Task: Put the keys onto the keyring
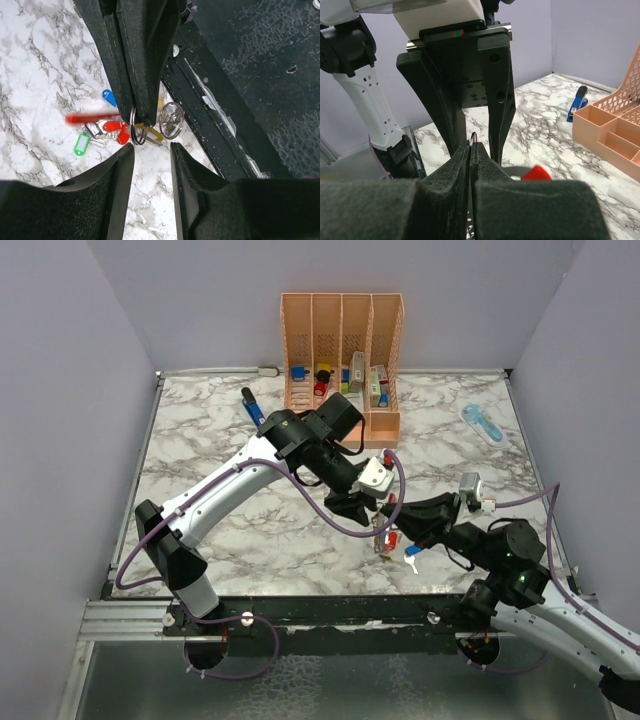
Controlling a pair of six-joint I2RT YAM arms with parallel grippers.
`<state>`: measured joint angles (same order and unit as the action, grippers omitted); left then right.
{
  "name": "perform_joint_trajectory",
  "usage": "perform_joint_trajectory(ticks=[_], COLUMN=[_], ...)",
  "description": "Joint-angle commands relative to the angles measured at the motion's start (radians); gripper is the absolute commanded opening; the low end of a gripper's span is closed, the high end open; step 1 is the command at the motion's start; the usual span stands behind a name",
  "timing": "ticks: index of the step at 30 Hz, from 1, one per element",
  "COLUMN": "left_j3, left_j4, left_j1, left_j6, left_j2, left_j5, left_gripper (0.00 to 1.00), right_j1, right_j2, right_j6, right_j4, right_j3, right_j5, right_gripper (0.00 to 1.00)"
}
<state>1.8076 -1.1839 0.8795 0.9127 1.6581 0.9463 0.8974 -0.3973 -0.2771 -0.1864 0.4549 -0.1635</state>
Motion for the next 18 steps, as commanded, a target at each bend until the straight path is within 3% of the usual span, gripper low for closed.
perform_joint_trajectory(ticks=[1,13,18], left_j3=[0.001,0.013,0.017], left_j4=[-0.032,-0.035,-0.031], left_j1=[0.009,0.009,0.009], left_j6=[0.010,0.004,-0.004], left_j2=[-0.022,-0.022,-0.009], left_j5=[0.052,0.067,0.063], left_gripper=[0.38,0.37,0.20], right_j1=[0.001,0.001,0.001], right_j2=[-0.006,-0.003,-0.006], right_j6=[-0.007,-0.007,-0.007], right_j4=[-0.057,-0.029,-0.013], right_j3=[-0.002,0.003,0.006], right_j5=[-0.001,0.002,-0.001], right_gripper=[0.02,0.02,0.02])
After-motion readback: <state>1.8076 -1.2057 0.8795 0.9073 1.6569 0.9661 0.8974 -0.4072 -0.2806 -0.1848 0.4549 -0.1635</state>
